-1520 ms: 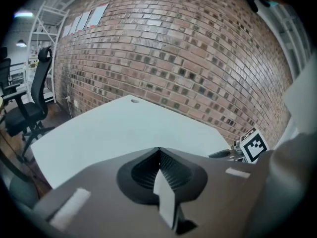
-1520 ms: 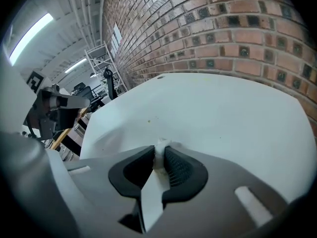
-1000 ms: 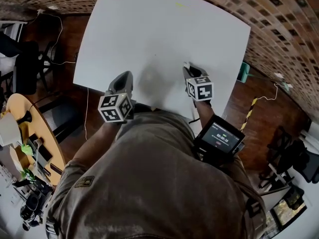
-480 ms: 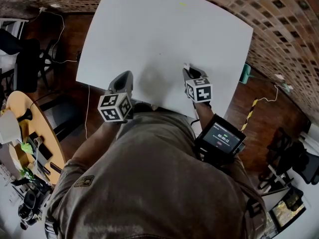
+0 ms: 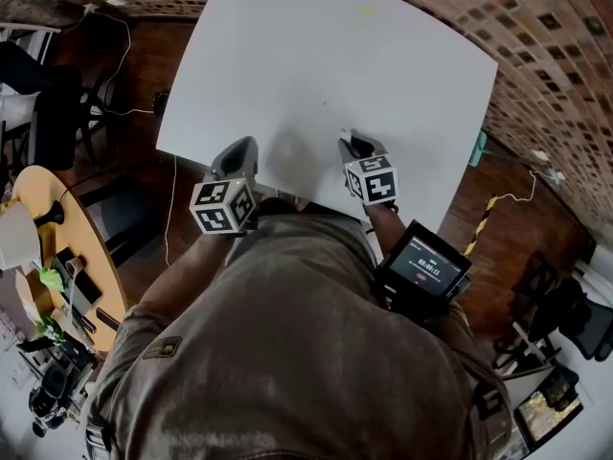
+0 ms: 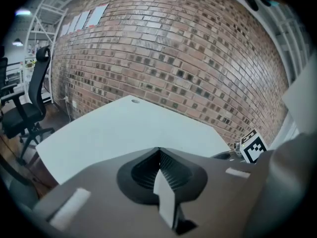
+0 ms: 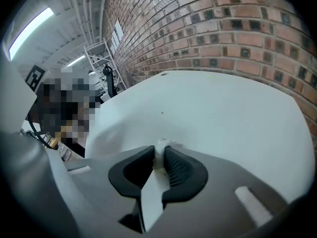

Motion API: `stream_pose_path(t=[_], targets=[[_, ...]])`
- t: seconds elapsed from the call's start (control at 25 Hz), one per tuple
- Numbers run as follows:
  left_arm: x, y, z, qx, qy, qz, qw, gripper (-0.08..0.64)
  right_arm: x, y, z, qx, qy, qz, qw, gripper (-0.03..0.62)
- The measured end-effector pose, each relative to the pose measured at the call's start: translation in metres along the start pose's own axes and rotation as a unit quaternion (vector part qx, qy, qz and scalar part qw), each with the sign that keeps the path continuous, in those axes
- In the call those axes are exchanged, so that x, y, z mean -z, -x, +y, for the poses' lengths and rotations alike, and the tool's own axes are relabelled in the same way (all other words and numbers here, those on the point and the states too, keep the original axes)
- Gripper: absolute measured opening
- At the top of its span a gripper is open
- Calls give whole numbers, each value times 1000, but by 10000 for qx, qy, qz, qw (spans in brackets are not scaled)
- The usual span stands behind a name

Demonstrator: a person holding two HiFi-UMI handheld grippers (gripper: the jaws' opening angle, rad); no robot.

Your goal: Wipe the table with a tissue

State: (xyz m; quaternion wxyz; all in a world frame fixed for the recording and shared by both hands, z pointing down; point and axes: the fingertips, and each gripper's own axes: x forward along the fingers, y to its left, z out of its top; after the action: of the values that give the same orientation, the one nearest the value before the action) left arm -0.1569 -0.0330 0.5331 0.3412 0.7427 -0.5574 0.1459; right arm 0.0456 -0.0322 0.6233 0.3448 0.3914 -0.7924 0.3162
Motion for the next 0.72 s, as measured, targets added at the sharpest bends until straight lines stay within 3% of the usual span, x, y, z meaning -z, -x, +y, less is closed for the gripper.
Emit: stream_pose_path(t=[0.4, 0.72], targets=[[-8, 3, 13, 192, -81, -5, 9998, 2, 2, -11, 50, -229, 117, 67, 9996, 72], [-6, 7, 42, 489, -169, 79, 9986, 2, 3, -28, 86, -74, 20, 70, 9999, 72]])
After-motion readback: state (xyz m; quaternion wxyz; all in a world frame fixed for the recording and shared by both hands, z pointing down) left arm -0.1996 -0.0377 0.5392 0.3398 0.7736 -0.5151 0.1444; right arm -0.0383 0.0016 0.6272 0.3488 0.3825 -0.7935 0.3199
